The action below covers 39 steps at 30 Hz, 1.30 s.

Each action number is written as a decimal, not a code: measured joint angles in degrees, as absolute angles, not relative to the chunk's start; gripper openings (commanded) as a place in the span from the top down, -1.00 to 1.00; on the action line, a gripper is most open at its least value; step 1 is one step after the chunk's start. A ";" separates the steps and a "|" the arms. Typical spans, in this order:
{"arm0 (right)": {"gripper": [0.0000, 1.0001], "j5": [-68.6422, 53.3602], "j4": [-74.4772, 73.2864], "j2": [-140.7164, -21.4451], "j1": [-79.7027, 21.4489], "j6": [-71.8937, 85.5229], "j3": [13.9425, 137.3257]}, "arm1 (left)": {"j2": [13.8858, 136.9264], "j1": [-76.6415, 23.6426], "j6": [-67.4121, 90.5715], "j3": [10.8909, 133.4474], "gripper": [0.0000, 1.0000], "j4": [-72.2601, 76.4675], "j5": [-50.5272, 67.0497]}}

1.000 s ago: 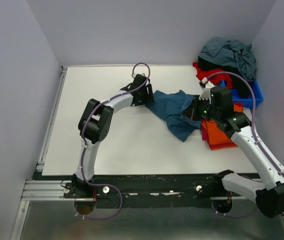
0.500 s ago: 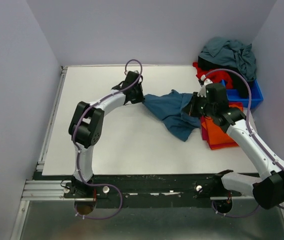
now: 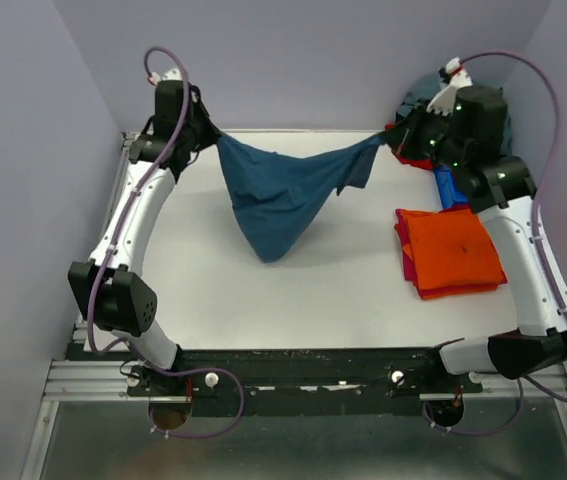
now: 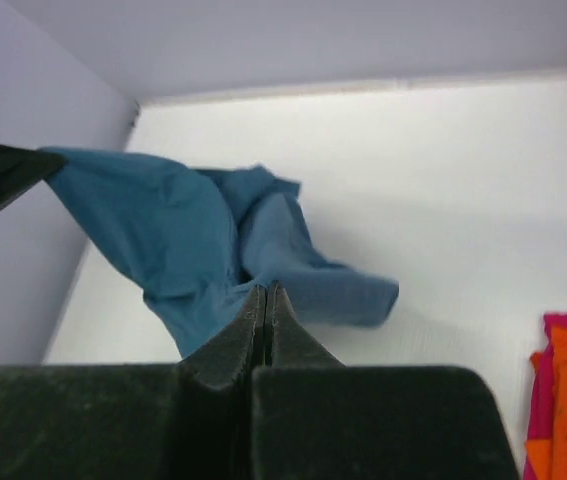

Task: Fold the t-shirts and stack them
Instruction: Flatten out the tshirt

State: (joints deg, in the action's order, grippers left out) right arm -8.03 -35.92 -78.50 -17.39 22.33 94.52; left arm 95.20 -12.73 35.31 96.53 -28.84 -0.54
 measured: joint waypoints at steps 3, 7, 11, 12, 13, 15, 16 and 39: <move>0.99 -8.08 -39.33 -78.74 -16.34 21.85 104.81 | 92.25 -9.87 34.35 104.14 1.00 -33.76 -2.55; 0.99 -9.32 -40.88 -75.90 -16.01 20.91 110.30 | 86.04 -8.86 31.86 112.81 1.00 -38.94 -6.70; 0.99 -12.29 -41.91 -69.71 -16.01 20.56 105.30 | 75.90 -9.21 29.61 112.40 1.00 -40.88 -11.38; 0.99 -13.26 -42.06 -68.01 -16.01 20.45 103.24 | 72.25 -9.17 29.02 111.04 1.00 -41.08 -13.06; 0.99 -14.11 -42.06 -66.37 -16.01 20.43 101.16 | 70.15 -9.17 28.67 110.15 1.00 -41.56 -14.04; 0.99 -16.19 -41.50 -63.16 -16.01 20.43 96.31 | 65.54 -9.15 28.21 107.61 1.00 -41.95 -15.44; 0.99 -17.34 -40.95 -61.36 -16.01 20.47 93.21 | 63.86 -9.10 28.05 106.26 1.00 -42.28 -15.79; 0.99 -21.02 -46.87 -90.98 -16.01 20.38 139.79 | 83.90 -8.80 25.04 124.88 1.00 -46.76 -23.18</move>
State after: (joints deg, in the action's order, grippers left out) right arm -21.02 -46.87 -90.98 -16.01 20.38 139.79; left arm 83.90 -8.80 25.04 124.88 -46.76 -23.18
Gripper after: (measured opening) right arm 0.013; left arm 0.023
